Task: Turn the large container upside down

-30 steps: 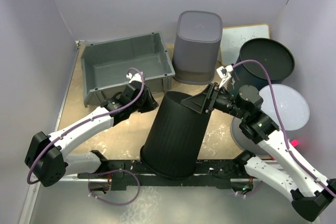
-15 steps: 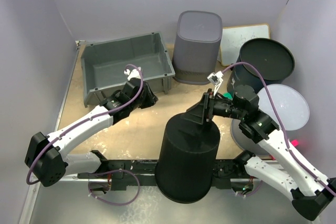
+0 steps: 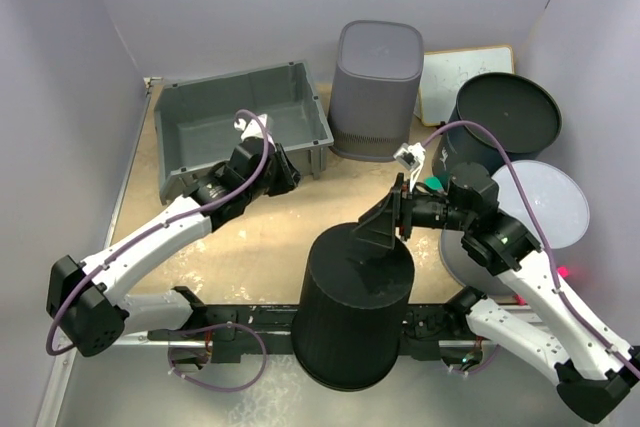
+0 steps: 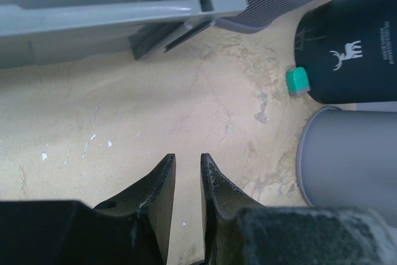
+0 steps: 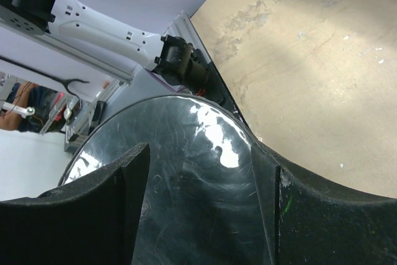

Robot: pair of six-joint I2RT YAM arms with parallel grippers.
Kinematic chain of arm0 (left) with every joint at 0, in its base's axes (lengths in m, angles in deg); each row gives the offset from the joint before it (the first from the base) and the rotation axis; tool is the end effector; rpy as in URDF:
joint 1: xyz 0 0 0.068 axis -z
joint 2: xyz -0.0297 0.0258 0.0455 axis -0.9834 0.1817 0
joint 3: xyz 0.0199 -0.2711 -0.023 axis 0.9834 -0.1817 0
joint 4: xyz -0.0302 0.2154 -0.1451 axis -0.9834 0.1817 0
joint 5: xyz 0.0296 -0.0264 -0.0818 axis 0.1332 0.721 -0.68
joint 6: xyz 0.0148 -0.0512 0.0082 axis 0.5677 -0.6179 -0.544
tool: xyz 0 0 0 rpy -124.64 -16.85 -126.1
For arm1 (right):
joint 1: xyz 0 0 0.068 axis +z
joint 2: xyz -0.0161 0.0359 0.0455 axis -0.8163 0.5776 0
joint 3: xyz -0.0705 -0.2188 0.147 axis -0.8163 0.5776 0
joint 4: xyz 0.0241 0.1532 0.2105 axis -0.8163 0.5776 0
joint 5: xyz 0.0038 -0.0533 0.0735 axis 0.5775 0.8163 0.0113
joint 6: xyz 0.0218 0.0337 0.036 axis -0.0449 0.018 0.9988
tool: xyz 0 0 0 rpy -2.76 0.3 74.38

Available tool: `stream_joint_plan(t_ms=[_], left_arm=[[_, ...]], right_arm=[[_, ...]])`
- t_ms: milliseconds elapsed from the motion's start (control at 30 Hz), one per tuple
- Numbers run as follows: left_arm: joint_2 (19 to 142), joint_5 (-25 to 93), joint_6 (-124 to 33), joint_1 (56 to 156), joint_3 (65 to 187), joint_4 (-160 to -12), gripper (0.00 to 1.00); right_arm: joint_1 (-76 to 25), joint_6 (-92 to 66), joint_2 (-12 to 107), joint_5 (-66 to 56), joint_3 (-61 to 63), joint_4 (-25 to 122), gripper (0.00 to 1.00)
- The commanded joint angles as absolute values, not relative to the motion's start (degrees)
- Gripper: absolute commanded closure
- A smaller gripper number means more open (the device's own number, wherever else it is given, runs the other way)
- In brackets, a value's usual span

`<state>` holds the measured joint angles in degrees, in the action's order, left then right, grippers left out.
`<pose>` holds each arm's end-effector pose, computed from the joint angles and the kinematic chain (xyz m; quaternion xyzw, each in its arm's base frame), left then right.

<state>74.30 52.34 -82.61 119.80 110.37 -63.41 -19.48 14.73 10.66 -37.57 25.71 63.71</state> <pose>0.2100 -0.1696 0.3047 -0.1066 0.8713 -0.2750 0.3921 0.1241 0.1158 0.3690 -0.2277 0.7146 0.5623 0.3484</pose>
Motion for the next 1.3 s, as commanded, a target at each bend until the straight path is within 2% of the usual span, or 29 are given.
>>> stream_joint_plan(t_ms=[0,200,433,800,1067,1267], left_arm=[[71.8,50.5,-78.6,119.8,116.0,-62.1,0.81],[70.8,49.0,-74.7,119.9,120.2,-56.3,0.81],[70.1,50.9,-72.8,119.8,121.5,-53.9,0.81],[69.8,52.0,-71.8,119.9,121.4,-52.8,0.81],[67.9,52.6,-71.0,119.9,123.0,-46.6,0.81],[64.4,57.1,-71.1,119.8,126.3,-37.3,0.81]], right_arm=[[-19.2,10.4,12.2,-39.9,25.3,73.3,0.30],[-19.2,8.4,12.9,-40.6,23.0,75.6,0.30],[-19.2,7.0,14.1,-25.1,21.3,84.5,0.30],[-19.2,10.7,11.7,-15.9,22.4,87.2,0.31],[-19.2,11.7,10.1,-16.0,22.2,86.9,0.30],[-19.3,12.2,9.9,-20.8,23.9,83.2,0.28]])
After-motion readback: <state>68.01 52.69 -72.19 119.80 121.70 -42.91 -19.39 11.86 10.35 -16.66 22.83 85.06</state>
